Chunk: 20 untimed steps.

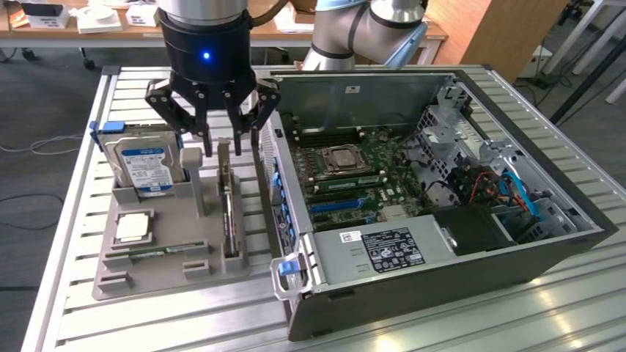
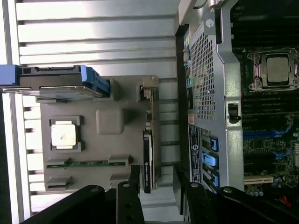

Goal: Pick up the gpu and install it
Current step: 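Pick up the gpu and move the gpu toward the slot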

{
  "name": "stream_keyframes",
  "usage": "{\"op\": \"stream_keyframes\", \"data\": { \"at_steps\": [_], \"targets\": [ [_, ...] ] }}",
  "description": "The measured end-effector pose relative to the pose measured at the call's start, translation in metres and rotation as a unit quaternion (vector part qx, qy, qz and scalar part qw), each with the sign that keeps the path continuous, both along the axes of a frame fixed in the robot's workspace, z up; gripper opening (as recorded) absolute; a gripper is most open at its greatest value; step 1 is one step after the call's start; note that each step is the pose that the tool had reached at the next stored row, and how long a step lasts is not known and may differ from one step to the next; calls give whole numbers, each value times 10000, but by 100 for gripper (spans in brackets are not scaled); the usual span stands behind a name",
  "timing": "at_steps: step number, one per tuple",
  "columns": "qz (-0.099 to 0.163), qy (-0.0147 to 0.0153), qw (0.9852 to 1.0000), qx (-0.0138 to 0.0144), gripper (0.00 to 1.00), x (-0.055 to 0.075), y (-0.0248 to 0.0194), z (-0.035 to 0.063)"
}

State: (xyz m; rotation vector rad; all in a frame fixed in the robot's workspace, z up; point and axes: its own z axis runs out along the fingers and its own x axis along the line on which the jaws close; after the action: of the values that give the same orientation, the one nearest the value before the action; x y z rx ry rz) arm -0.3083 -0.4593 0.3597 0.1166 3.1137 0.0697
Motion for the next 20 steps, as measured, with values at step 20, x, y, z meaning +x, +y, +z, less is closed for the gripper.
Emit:
{"op": "stream_keyframes", "data": {
  "at_steps": [20],
  "targets": [
    [0, 0, 10000, -1, 42, -26, 0, -337]
  ]
}}
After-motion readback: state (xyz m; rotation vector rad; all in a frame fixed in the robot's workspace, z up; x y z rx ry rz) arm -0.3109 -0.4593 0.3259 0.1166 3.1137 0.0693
